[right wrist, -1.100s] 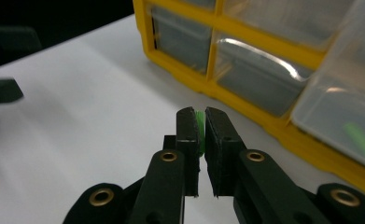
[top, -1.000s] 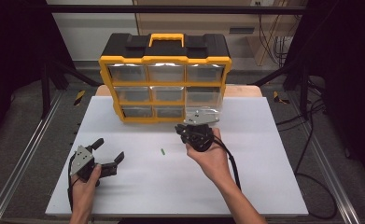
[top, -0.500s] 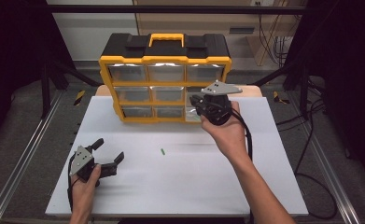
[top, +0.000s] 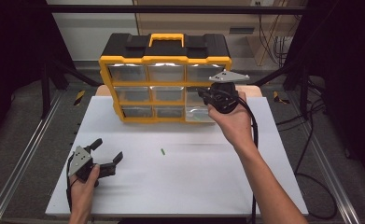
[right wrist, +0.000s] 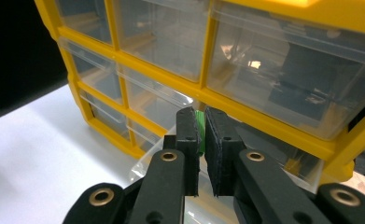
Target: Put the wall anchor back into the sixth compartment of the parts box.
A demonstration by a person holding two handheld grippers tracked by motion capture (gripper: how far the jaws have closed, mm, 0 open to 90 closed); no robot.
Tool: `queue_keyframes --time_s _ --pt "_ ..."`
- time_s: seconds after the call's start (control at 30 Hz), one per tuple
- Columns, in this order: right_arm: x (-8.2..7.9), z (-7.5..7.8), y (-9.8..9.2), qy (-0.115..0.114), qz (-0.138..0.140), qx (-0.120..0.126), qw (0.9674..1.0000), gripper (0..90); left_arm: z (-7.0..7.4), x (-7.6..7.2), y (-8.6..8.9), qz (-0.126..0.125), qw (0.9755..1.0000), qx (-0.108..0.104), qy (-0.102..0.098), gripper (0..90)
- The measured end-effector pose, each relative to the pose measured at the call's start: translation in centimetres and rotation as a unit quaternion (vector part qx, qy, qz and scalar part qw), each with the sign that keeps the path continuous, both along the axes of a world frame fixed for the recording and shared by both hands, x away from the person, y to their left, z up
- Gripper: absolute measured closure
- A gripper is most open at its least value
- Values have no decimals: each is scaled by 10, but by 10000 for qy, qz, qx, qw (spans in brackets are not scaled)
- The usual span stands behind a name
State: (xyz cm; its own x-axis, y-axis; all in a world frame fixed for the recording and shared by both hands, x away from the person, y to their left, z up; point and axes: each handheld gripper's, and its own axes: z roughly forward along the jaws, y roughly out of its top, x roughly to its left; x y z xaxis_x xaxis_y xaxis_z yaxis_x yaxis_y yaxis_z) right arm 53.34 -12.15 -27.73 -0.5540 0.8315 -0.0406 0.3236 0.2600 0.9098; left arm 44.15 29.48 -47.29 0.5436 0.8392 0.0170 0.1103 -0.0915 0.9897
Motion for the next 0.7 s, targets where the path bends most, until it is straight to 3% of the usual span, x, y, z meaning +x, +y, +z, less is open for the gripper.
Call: queue_keyframes --time_s 0.7 --pt "18 -14 -11 338 -159 -289 9989 842 1 -3 0 11 10000 41 -18 22"
